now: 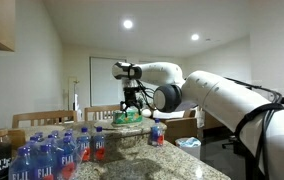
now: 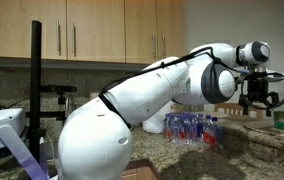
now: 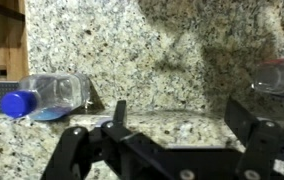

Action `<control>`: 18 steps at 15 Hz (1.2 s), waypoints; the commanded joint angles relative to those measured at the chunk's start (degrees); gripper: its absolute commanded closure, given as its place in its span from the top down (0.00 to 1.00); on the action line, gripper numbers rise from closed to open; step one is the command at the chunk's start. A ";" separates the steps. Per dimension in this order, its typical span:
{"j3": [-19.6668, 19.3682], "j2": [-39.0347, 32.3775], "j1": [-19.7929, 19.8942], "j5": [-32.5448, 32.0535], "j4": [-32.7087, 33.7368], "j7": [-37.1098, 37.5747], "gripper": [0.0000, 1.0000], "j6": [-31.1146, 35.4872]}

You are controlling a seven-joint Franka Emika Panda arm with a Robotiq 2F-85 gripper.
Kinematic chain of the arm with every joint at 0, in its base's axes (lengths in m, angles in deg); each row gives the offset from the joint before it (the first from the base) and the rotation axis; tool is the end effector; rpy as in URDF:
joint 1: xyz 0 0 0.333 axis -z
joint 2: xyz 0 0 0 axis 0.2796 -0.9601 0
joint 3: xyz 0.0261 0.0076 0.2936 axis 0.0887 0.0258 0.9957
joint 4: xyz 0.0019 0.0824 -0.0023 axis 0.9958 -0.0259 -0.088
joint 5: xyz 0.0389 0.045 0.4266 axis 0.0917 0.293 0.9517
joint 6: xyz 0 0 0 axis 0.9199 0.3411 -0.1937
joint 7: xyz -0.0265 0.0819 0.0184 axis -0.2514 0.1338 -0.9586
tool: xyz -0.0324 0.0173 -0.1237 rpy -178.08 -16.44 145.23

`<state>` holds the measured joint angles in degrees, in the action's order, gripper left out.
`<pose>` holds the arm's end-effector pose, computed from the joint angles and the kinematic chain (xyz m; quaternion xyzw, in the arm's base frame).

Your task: Move the water bottles to the left

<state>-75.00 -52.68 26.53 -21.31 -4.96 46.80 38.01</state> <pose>0.7312 -0.1441 0.4381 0.9741 -0.1897 -0.1231 0.0087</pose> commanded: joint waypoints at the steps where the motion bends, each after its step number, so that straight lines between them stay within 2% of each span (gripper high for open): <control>1: -0.09 1.33 4.16 0.27 -1.64 -3.81 1.00 -1.04; 5: -0.26 0.88 7.70 0.05 -1.59 -7.25 1.00 -0.83; 15: -2.05 -1.90 11.12 -0.98 -1.68 -12.16 1.00 1.34; 16: -1.52 -3.69 8.76 -0.49 -1.72 -9.44 1.00 3.11; 18: -1.31 -5.29 8.11 -0.68 -0.97 -10.19 1.00 4.40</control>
<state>-76.65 -55.97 36.57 -21.37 -5.72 37.27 39.75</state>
